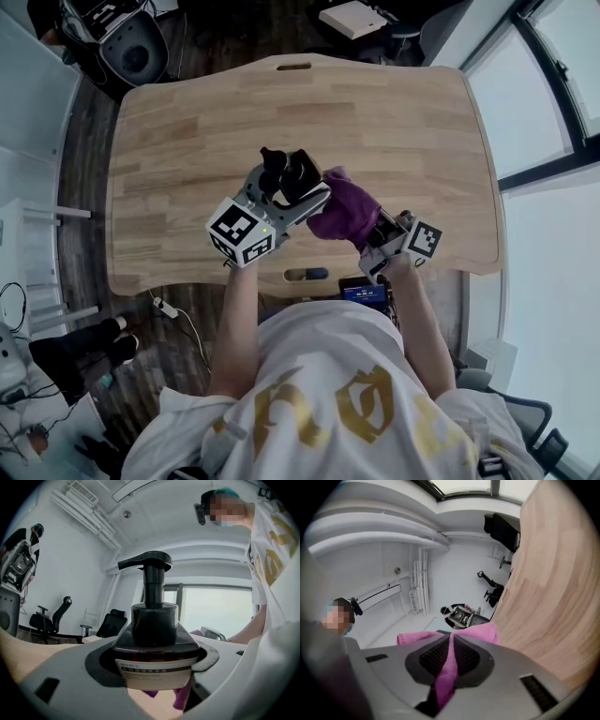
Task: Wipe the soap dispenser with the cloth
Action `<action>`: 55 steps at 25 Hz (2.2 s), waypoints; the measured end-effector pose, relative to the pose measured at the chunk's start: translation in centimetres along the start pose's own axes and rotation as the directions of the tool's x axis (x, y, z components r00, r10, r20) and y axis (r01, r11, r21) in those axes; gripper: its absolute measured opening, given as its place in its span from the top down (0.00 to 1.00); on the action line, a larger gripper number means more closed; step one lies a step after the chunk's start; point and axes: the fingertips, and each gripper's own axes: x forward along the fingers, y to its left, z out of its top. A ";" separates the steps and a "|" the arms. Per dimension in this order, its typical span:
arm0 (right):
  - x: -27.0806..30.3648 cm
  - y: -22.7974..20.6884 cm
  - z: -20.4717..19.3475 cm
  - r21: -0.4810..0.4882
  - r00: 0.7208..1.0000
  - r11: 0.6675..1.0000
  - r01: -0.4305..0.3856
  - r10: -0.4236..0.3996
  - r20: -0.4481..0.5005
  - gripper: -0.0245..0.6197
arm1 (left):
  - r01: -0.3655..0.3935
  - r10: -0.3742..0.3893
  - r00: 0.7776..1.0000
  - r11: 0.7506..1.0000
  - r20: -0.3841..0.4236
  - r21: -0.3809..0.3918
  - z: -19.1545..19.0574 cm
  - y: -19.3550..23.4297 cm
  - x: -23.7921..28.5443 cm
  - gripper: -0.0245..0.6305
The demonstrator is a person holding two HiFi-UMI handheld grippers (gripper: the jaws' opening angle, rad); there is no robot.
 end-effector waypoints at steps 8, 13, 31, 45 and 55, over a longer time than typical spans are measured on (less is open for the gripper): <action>-2.0 -2.9 3.2 -0.134 0.985 0.976 0.170 -0.164 0.057 0.92 | -0.025 0.020 0.989 0.999 -0.147 -0.029 -6.2 1.2 0.5 0.41; -2.1 -4.8 3.5 -0.177 0.973 0.957 0.230 -0.224 0.054 0.92 | -0.032 0.016 0.977 0.997 -0.211 -0.072 -10.2 2.2 1.2 0.41; -3.5 -11.6 4.7 -0.149 0.929 0.918 0.368 -0.369 0.022 0.92 | 0.040 -0.060 0.892 0.998 -0.448 -0.055 -22.1 3.9 4.8 0.41; -3.0 -12.8 4.8 -0.169 0.918 0.905 0.391 -0.396 0.007 0.92 | 0.152 -0.112 0.833 0.988 -0.541 0.029 -24.2 3.3 5.2 0.41; -2.2 -11.7 4.3 -0.213 0.930 0.907 0.364 -0.367 0.026 0.92 | 0.140 -0.025 0.760 0.982 -0.649 0.126 -26.1 4.0 4.1 0.41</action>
